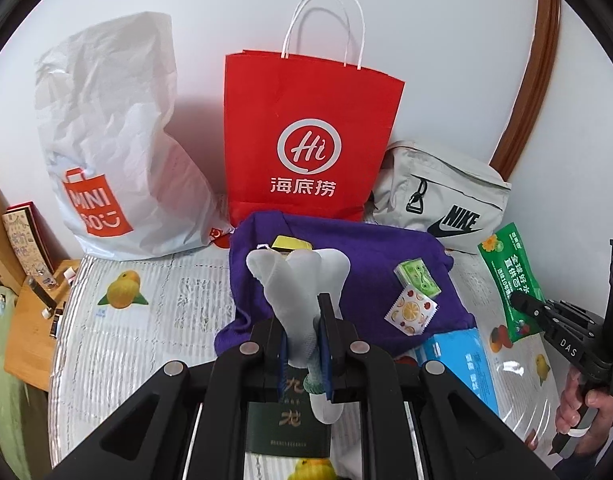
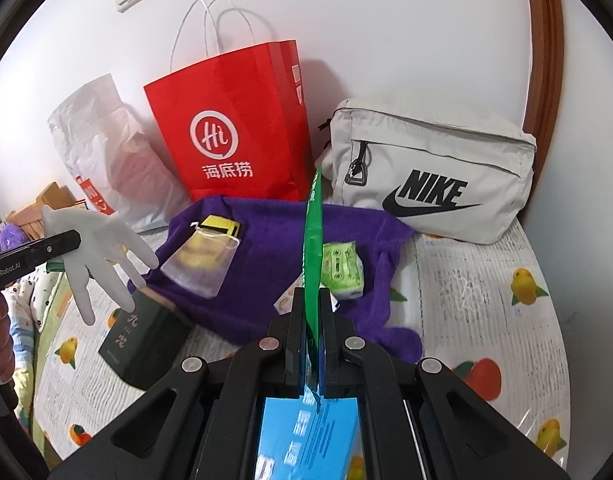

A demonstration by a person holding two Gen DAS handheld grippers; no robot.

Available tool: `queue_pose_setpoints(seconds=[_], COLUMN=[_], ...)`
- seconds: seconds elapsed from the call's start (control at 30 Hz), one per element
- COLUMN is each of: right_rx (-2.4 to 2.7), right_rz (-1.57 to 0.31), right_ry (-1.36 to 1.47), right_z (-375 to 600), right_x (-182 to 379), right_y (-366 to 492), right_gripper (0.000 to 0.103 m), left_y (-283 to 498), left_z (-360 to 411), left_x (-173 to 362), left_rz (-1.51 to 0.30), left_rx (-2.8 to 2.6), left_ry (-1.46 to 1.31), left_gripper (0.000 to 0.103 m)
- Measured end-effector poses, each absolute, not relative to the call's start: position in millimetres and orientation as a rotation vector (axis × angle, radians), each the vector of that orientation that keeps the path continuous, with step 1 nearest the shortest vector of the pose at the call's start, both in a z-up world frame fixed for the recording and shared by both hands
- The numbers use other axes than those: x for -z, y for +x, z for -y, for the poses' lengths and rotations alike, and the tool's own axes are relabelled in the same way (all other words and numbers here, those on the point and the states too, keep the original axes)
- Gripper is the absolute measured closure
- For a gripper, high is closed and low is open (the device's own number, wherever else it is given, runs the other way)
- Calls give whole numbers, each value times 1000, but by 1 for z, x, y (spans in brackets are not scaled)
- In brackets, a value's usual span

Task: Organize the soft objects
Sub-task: 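Carry the white glove and green wrapper over the purple towel with both tools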

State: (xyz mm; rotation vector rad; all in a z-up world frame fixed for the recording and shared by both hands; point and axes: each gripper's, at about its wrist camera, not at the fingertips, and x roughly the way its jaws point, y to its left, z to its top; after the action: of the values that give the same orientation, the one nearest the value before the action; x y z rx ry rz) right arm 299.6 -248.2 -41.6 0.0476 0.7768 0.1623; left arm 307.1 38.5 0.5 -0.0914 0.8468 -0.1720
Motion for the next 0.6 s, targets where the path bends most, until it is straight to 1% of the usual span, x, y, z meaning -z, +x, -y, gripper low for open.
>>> queue_pose_setpoints(seconds=[0.37, 0.6], right_rx=[-158, -163], right_rz=[-813, -874], right_ry=[32, 35], right_z=[246, 247], right_x=[60, 83], right_y=[344, 372], right_gripper=[99, 99], left_y=[352, 384], left_z=[-29, -25], left_x=[18, 42], left_rz=[-880, -940], left_rx=[198, 230], left_ry=[-79, -110], left_gripper=[90, 90])
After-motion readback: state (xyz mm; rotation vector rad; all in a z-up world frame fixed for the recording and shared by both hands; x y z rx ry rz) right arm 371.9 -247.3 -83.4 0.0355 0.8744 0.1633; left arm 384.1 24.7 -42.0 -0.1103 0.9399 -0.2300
